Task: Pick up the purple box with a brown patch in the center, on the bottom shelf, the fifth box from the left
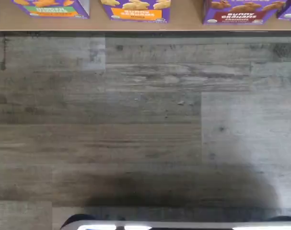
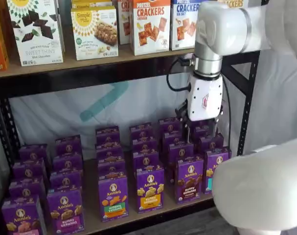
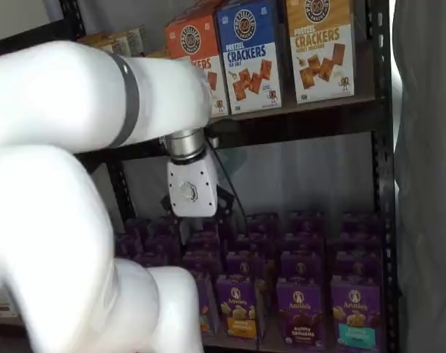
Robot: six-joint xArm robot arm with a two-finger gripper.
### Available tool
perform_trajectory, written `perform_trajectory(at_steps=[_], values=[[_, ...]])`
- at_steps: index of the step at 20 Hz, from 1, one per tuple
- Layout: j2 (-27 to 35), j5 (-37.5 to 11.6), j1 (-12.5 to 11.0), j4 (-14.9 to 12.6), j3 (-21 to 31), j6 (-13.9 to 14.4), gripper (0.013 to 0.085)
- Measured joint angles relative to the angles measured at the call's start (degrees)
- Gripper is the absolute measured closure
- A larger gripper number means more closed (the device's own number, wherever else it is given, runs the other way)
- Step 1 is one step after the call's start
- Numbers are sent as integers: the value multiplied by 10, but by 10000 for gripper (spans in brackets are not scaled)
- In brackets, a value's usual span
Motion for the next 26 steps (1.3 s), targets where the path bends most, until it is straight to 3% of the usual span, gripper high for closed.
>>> perform_trajectory(at_steps=[12, 19, 22, 26], values=[[116, -153, -19, -3, 40, -23, 130], [223, -271, -39, 4, 47, -51, 130], [275, -327, -48, 20, 46, -75, 130], [339, -377, -57, 7, 34, -77, 130]])
